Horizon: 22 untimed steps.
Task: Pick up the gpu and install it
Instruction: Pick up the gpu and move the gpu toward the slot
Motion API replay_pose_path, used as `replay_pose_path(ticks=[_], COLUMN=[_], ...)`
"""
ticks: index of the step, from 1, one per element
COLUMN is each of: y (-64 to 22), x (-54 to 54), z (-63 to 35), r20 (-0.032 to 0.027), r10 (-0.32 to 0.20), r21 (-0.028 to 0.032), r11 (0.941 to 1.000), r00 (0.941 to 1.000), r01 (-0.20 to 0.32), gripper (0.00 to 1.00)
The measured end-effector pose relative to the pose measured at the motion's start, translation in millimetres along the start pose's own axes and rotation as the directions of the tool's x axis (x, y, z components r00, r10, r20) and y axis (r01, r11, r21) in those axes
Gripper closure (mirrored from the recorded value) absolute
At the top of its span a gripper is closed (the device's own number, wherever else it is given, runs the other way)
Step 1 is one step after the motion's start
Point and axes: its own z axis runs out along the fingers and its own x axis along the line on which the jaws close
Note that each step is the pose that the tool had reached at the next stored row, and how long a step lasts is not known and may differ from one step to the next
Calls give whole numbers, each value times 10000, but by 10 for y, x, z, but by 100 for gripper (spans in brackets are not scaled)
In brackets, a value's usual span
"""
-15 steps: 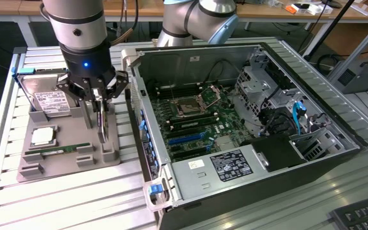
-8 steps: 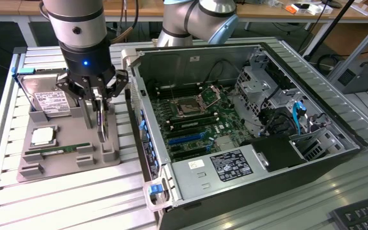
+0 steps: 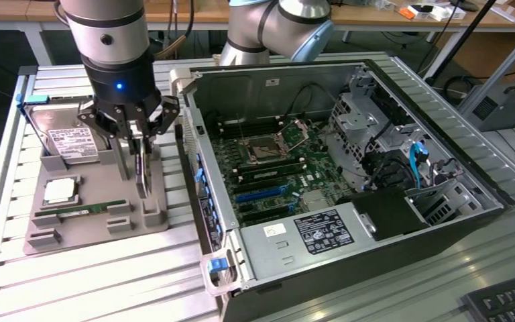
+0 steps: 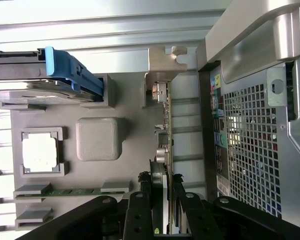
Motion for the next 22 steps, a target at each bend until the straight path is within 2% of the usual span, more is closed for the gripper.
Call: replay_pose_path(ticks=[22], y=[4], x=[-3], z=[-119], r20=[0], r10=[0], r21=[0], r11=[10000], r00=[10000], r01=[0], gripper=[73])
